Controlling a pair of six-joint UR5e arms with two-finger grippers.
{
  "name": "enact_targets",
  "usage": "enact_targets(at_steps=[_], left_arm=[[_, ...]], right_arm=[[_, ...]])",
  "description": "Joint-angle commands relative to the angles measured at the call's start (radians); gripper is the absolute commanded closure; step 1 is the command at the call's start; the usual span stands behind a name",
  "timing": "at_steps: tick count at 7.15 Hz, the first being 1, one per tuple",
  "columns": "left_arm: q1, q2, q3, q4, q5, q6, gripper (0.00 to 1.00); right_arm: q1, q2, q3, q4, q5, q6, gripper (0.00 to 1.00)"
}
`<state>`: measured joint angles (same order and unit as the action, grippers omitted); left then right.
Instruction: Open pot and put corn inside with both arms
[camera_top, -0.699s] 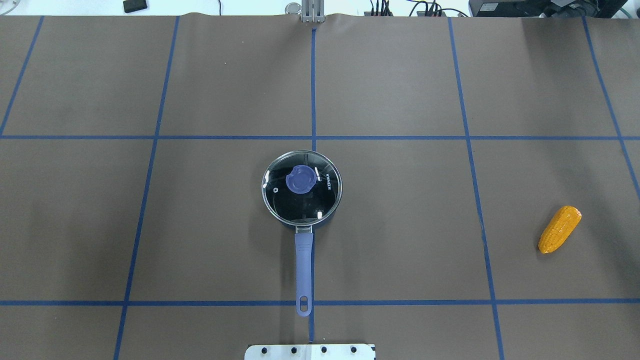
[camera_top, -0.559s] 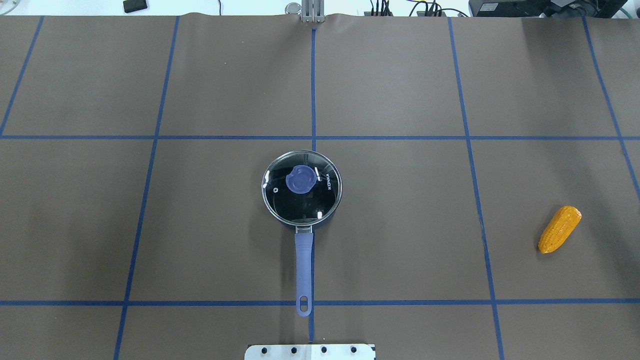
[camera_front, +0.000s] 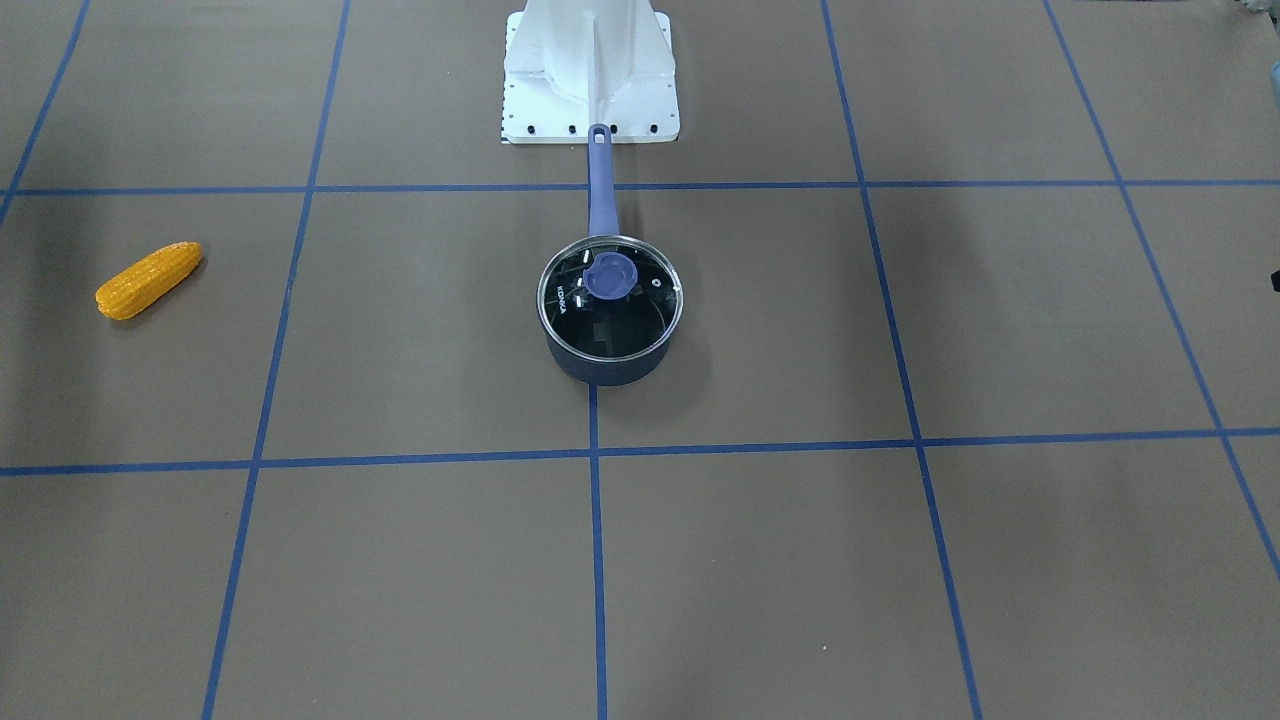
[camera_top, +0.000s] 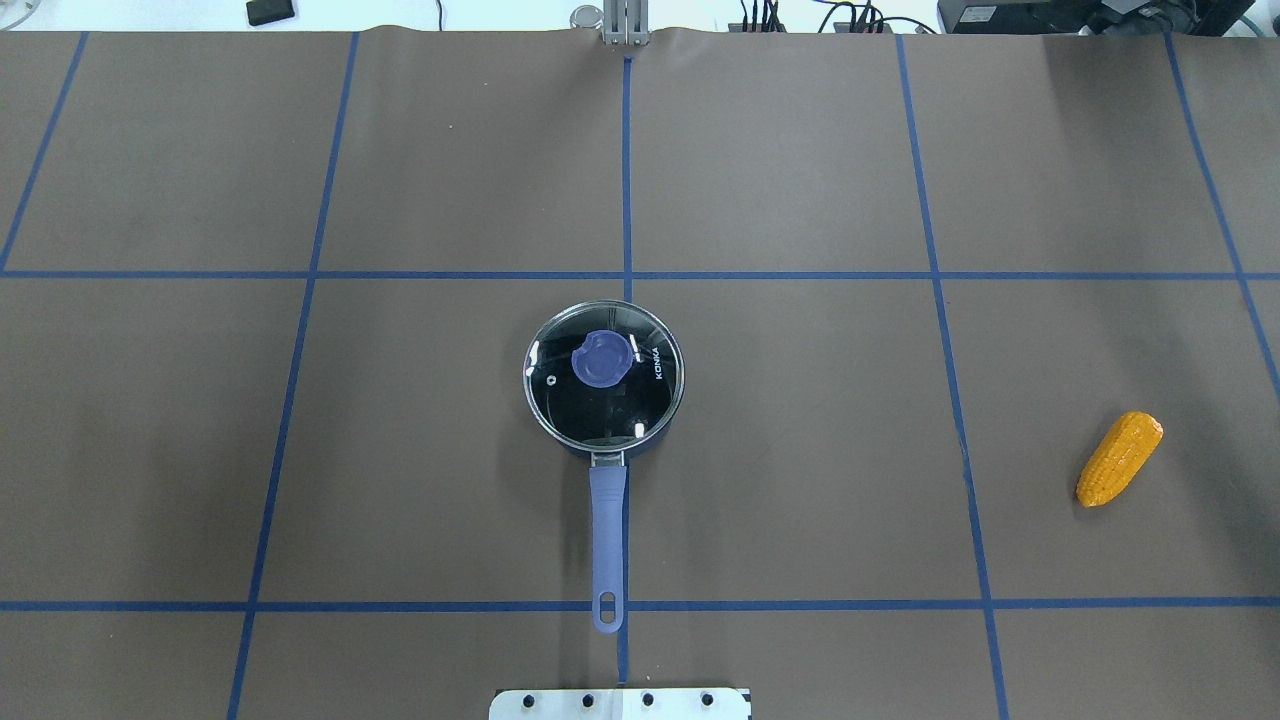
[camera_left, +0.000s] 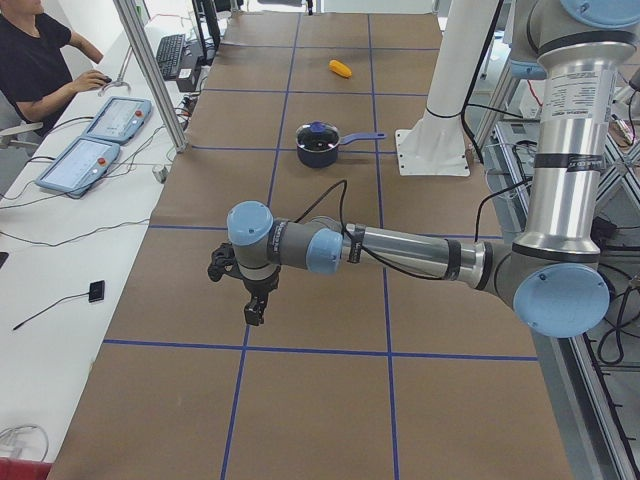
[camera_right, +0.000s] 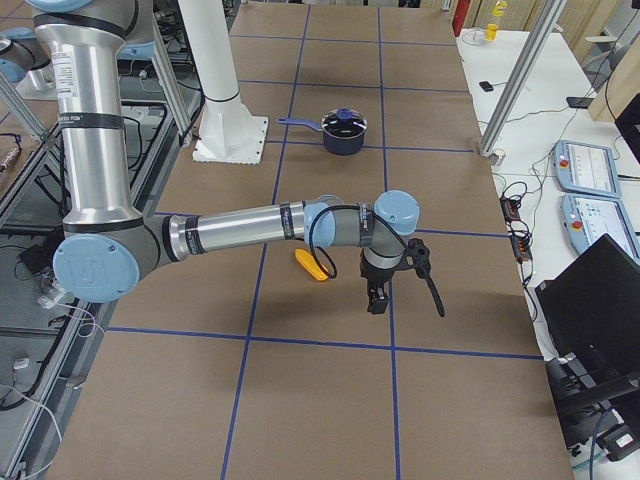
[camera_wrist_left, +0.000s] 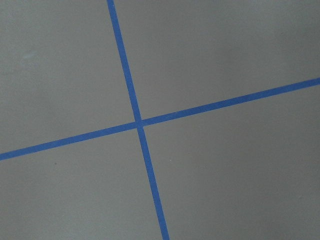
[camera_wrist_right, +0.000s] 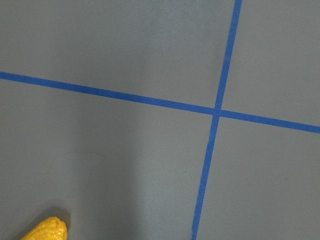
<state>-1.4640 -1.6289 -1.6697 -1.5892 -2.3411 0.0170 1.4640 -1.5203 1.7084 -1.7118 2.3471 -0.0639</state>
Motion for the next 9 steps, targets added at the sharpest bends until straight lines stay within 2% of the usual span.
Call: enact_targets(at_steps=[1,3,4,5,6,9], left_arm=[[0.010,-0.139,-0.008,0.093,-0.026,-0.119,0.01],[0.144,-0.330,-0.088,0.270,-0.023,-0.323,0.01],[0.212,-0.386,-0.128,0.319,-0.018,-0.401,0.01],[0.253,-0.443,-0.130,0.319,-0.018,-0.505,0.01],[0.308,-0.492,-0.128,0.318,-0.017,-0.607,0.01],[0.453,-0.639,-0.085,0.314,-0.003,-0.834,0.01]], right_arm=[[-0.001,-0.017,0.020,0.004,0.066,0.002,0.00],[-0.036,-0.076,0.095,0.006,0.061,0.097,0.00],[-0.059,-0.107,0.118,0.006,0.057,0.105,0.00],[-0.062,-0.127,0.120,0.004,0.054,0.128,0.00],[-0.063,-0.141,0.120,0.012,0.057,0.259,0.00],[-0.086,-0.182,0.141,0.044,0.052,0.405,0.00]])
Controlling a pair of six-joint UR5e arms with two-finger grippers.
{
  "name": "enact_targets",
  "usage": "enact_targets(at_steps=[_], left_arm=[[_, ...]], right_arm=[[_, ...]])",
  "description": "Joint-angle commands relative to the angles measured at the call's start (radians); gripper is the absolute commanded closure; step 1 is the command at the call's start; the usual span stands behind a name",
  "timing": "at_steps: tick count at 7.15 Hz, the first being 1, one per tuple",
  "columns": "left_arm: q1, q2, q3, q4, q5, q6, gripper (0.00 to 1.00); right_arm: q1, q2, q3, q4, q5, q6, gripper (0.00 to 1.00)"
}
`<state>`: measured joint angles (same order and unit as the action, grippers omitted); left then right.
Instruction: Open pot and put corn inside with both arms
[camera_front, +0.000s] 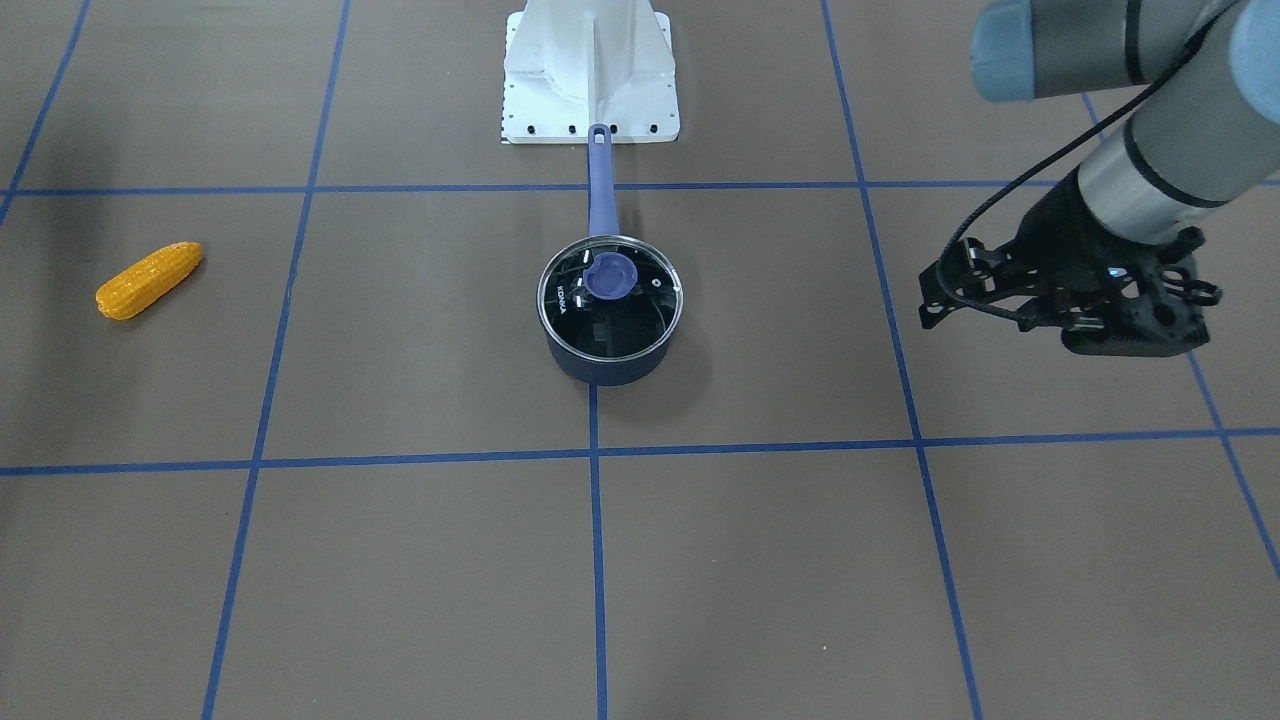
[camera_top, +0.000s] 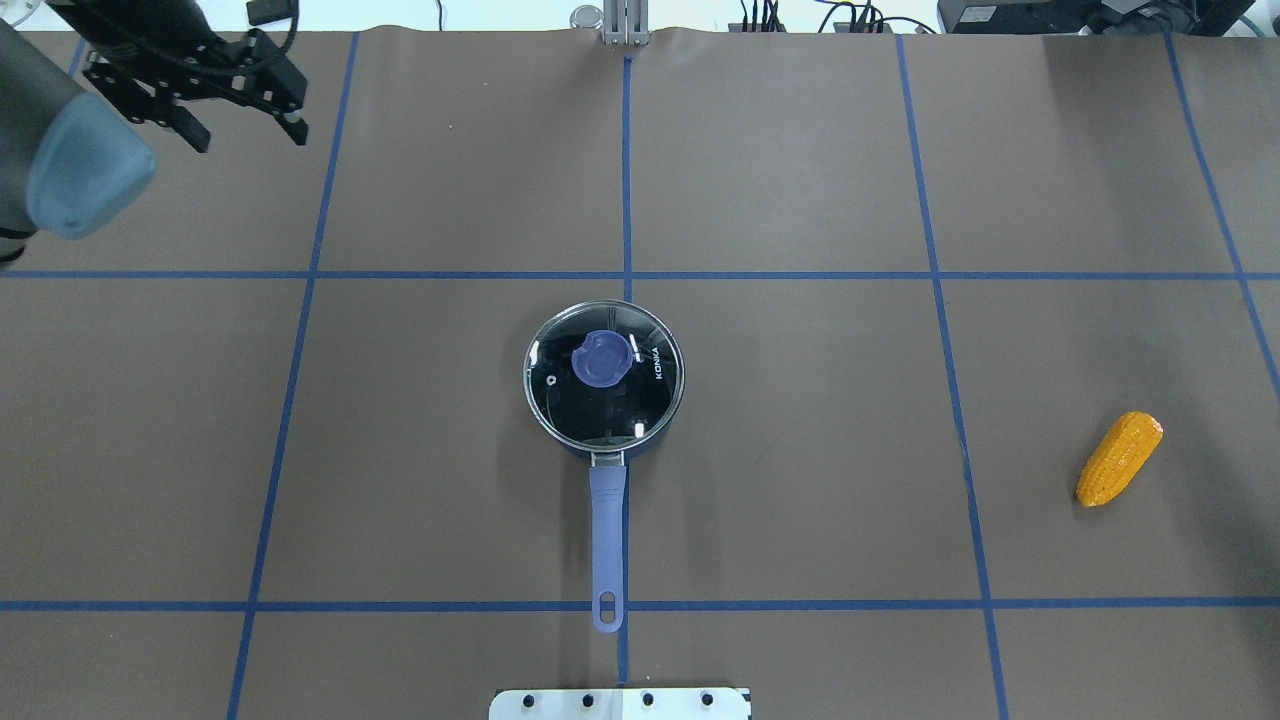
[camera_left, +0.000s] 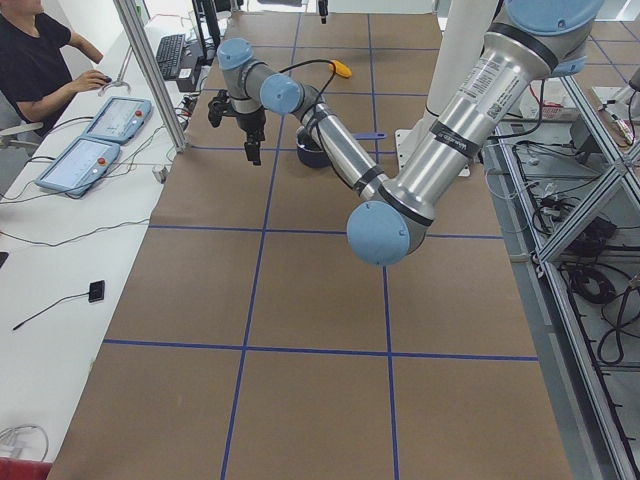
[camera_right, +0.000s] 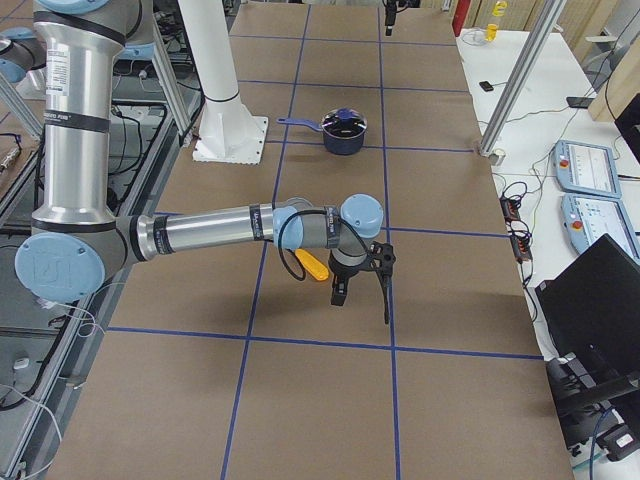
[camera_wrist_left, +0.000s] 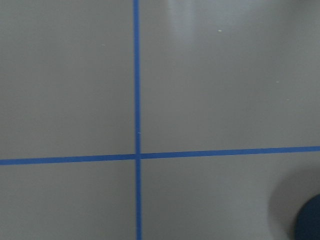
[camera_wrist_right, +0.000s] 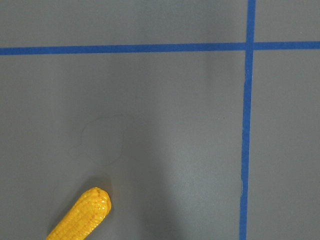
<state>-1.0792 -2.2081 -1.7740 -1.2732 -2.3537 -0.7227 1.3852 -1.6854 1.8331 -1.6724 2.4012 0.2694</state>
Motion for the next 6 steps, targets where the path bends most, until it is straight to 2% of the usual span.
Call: enact_targets(at_steps=[1,3,5,6], left_arm=[[0.140,-0.096,0.019,-0.008,0.112,-0.169,0.01],[0.243,-0.168,0.021,-0.009,0.168,-0.273,0.01],[0.315,-0.194,0.019,-0.009,0.238,-0.314,0.01],[0.343,-0.200,0.018,-0.009,0.273,-0.329,0.01]], right_arm=[[-0.021,-0.023,0.043,0.005,-0.002,0.152,0.00],[-0.116,-0.025,0.084,0.058,-0.026,0.358,0.00],[-0.277,-0.055,0.080,0.237,-0.141,0.627,0.00],[-0.314,-0.094,0.075,0.308,-0.149,0.651,0.00]])
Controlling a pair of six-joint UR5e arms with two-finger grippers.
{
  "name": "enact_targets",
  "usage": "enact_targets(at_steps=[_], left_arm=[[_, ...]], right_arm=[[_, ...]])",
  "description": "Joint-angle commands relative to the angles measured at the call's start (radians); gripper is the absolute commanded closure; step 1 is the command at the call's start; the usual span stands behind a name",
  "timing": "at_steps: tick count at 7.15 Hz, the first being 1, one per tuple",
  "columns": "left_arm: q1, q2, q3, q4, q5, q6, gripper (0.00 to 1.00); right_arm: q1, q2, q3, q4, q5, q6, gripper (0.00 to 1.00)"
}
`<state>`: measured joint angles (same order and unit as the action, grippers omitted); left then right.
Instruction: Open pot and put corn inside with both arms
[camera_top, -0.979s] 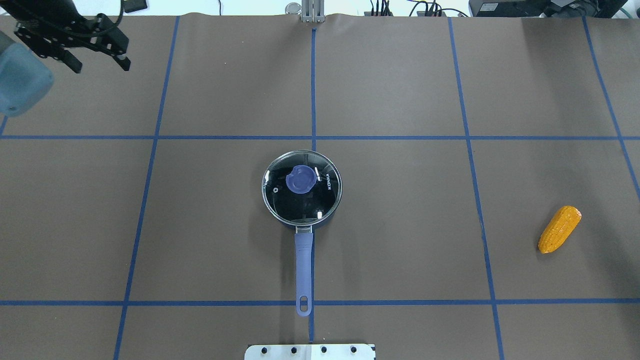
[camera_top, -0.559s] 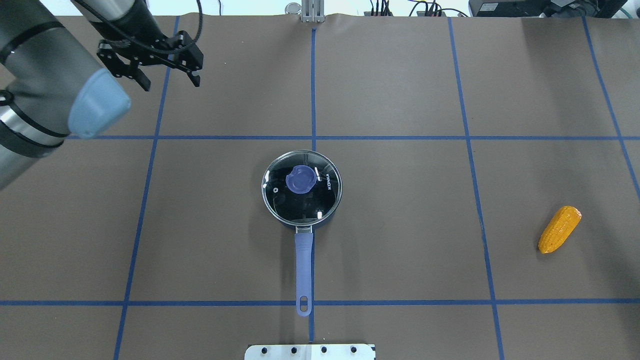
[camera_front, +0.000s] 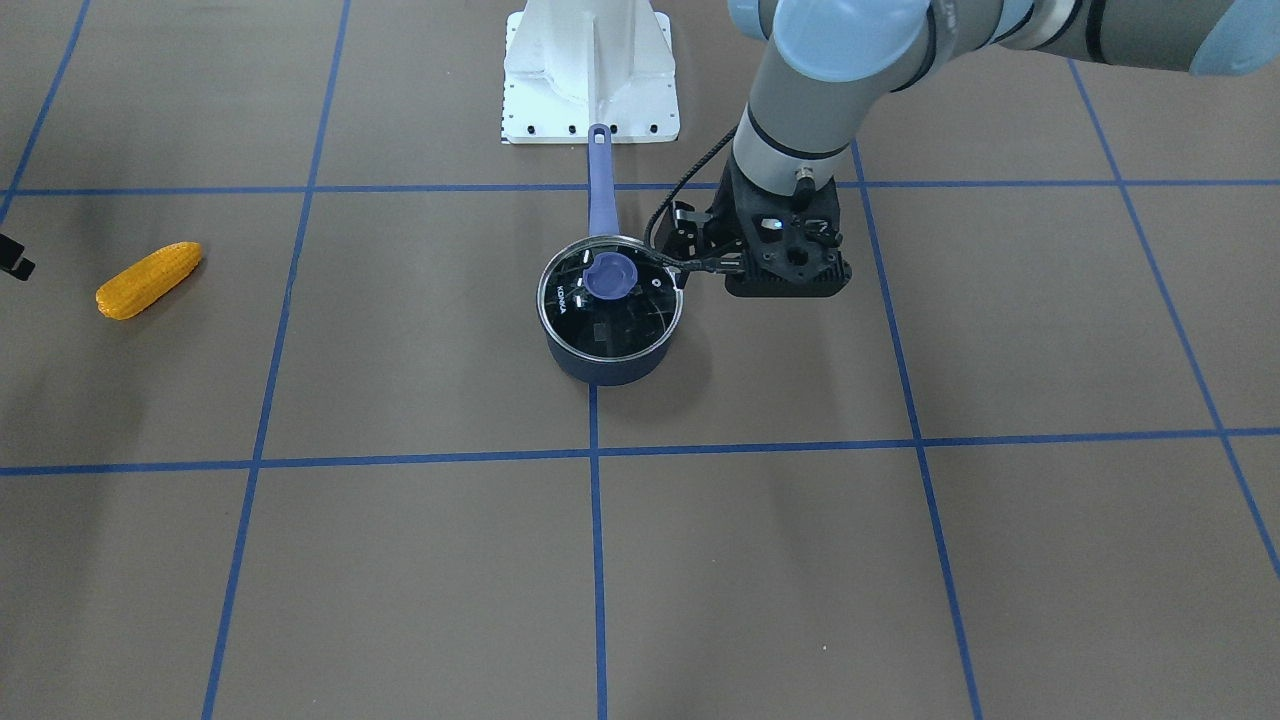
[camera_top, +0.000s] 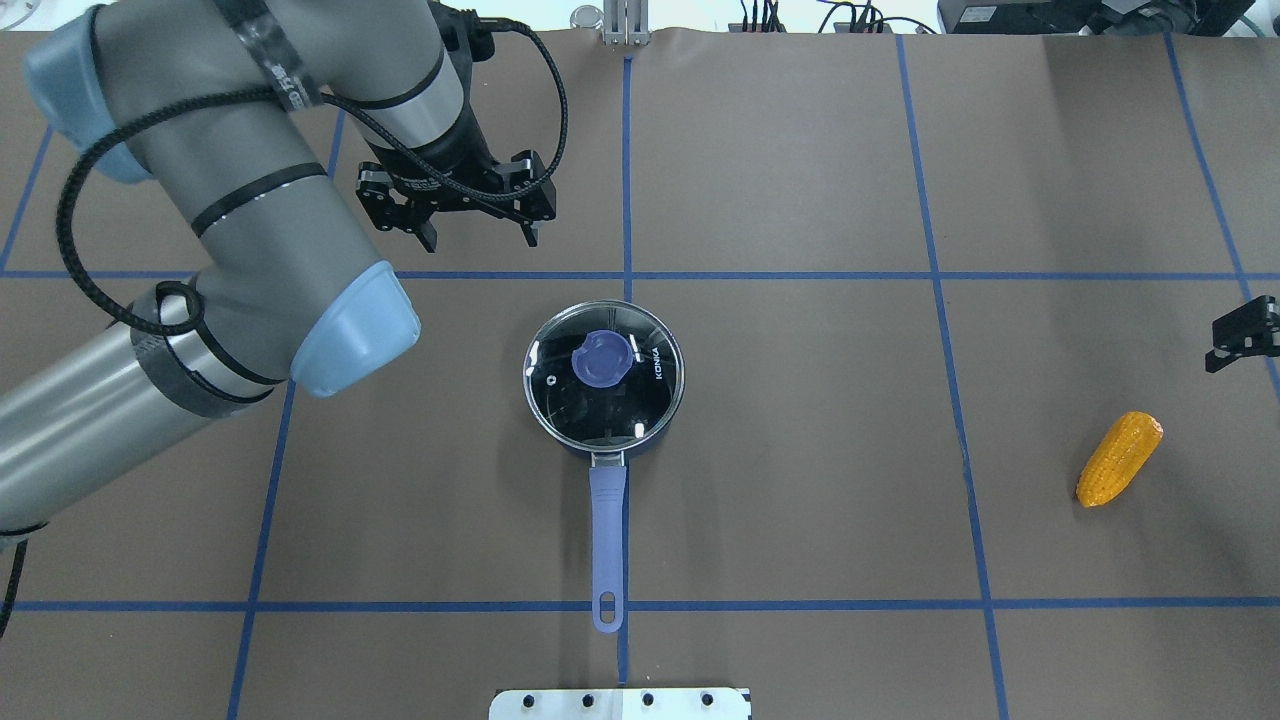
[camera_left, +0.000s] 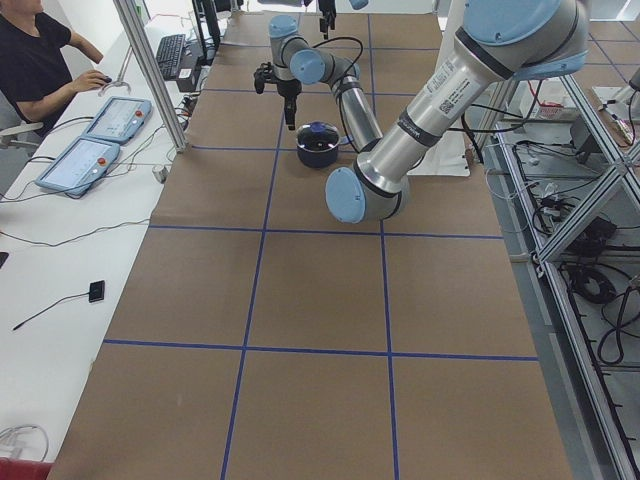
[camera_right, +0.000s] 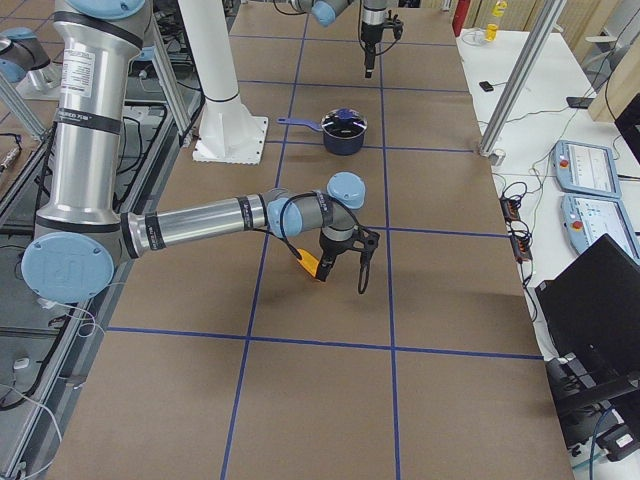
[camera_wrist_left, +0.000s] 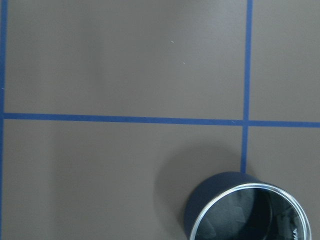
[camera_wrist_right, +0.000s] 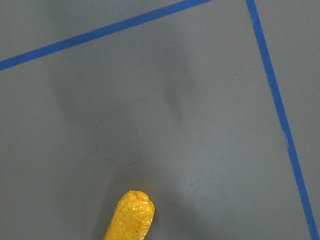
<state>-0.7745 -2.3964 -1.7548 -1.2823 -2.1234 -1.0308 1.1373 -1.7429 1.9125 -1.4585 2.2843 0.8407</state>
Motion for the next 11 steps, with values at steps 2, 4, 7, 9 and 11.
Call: enact_targets(at_steps=[2,4,7,9,11], left_arm=[[0.086,-0.027,-0.008,0.000,0.074,-0.023,0.01],[0.156,-0.043,-0.009,-0.008,0.166,-0.064,0.01],[0.175,-0.050,-0.009,-0.014,0.166,-0.083,0.01],[0.175,-0.050,-0.011,-0.014,0.164,-0.086,0.01],[0.175,-0.049,-0.014,-0.014,0.164,-0.084,0.01]], right_arm=[[-0.161,-0.049,-0.013,0.226,-0.043,0.258,0.00],[-0.209,-0.044,-0.062,0.309,-0.051,0.302,0.00],[-0.244,-0.015,-0.128,0.374,-0.089,0.333,0.00],[-0.264,0.003,-0.141,0.374,-0.106,0.351,0.00],[-0.274,0.005,-0.141,0.374,-0.108,0.351,0.00]])
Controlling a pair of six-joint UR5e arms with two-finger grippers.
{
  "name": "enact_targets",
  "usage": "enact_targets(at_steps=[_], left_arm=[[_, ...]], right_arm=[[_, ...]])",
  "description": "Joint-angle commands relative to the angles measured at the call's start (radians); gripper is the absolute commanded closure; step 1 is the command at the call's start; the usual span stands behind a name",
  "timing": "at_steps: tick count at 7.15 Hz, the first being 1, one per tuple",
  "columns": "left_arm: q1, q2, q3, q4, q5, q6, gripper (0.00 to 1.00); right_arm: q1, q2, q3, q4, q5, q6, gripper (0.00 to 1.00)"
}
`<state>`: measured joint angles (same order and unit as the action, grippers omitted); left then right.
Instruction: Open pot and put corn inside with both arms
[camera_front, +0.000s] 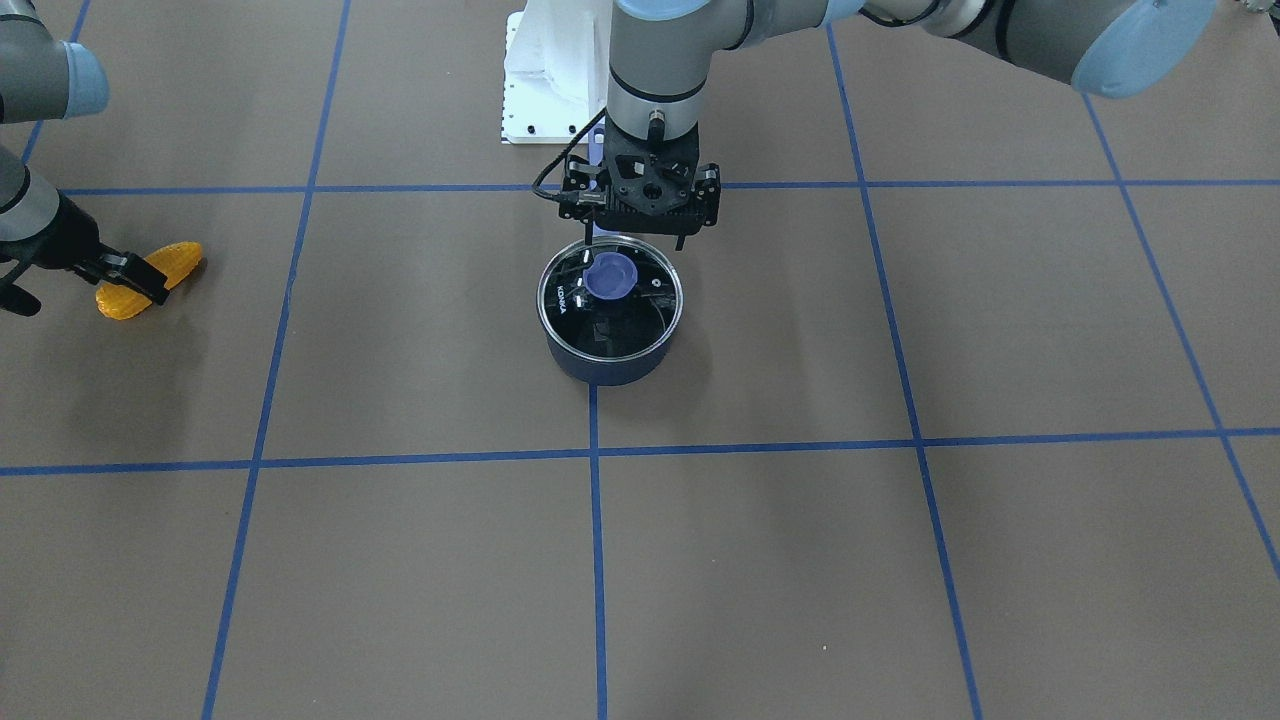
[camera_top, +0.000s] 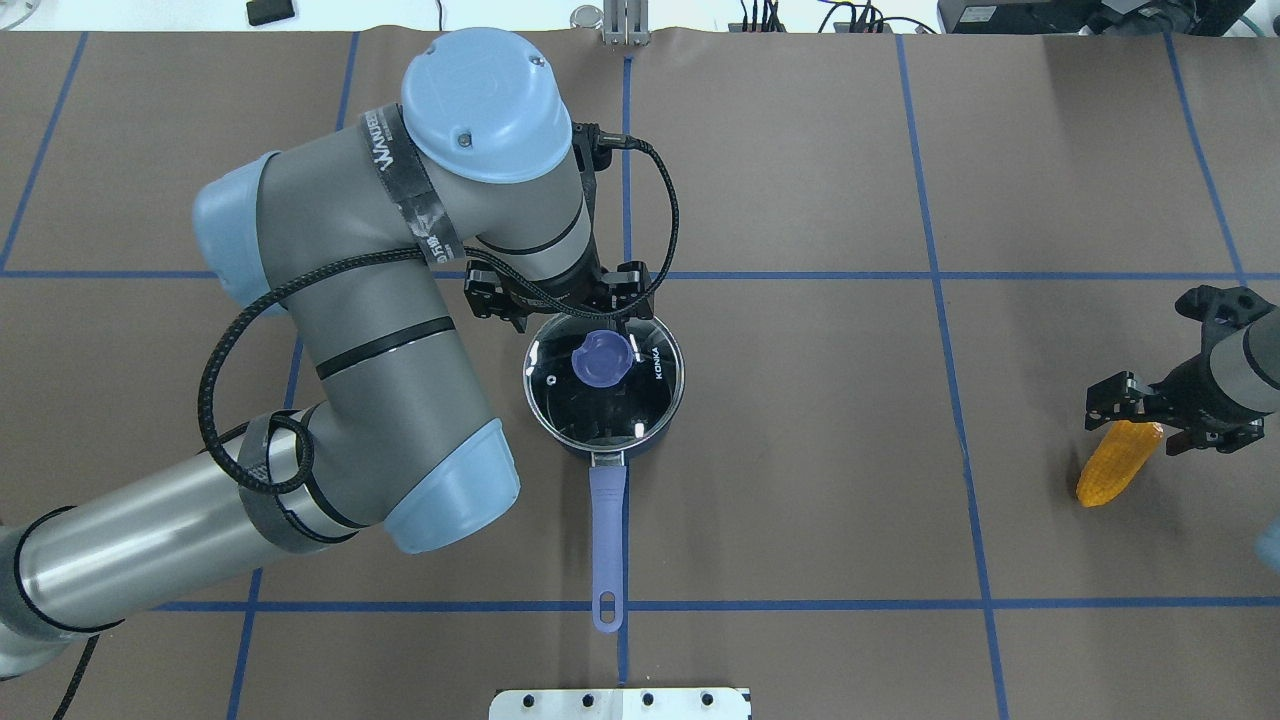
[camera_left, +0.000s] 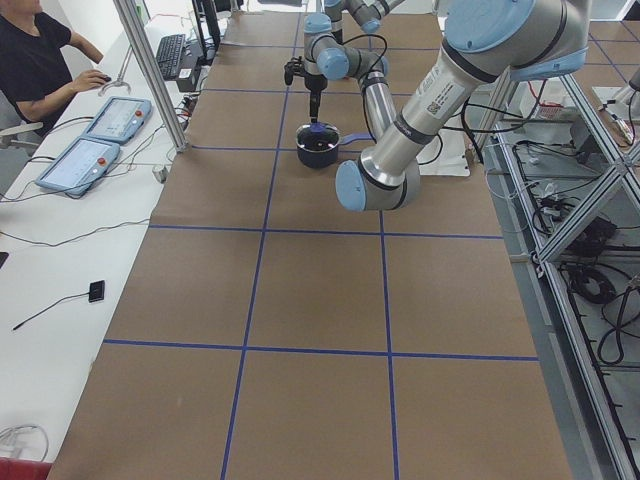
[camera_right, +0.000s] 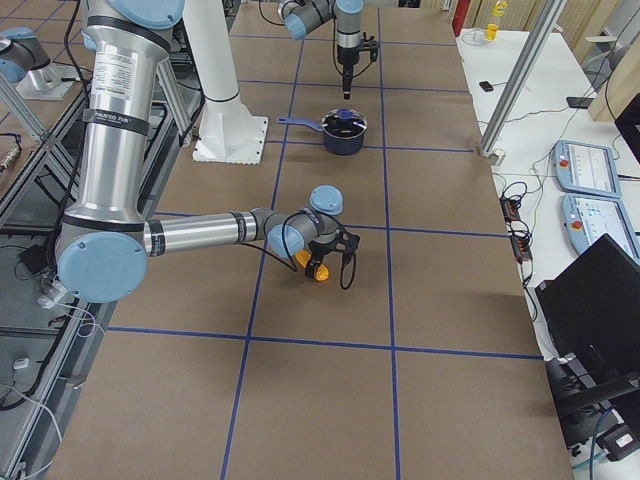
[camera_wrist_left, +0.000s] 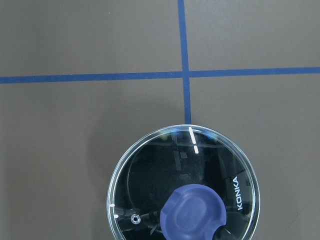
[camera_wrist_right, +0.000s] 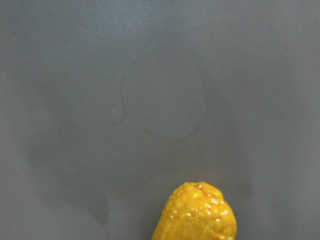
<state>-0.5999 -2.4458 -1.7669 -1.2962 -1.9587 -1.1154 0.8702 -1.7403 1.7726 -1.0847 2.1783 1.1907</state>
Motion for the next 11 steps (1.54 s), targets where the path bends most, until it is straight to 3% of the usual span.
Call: enact_targets(at_steps=[1,5,6,8,11], left_arm=[[0.000,0.002,-0.002,0.000,0.000,0.000,0.01],[-0.001,0.011,-0.023,0.001,-0.006,0.002,0.01],[-0.001,0.011,-0.023,0.001,-0.006,0.002,0.01],[-0.001,0.011,-0.023,0.001,-0.006,0.002,0.01],[-0.001,0.011,-0.023,0.001,-0.006,0.000,0.01]], right_arm=[[-0.013,0.001,-0.001,0.000,-0.003,0.000,0.02],[-0.027,-0.005,-0.002,-0.001,-0.011,-0.003,0.08],[-0.028,-0.005,-0.004,-0.001,-0.011,-0.003,0.14],[-0.028,-0.001,-0.005,-0.001,-0.011,-0.003,0.42],[-0.028,0.005,-0.004,-0.001,-0.006,-0.003,0.47]])
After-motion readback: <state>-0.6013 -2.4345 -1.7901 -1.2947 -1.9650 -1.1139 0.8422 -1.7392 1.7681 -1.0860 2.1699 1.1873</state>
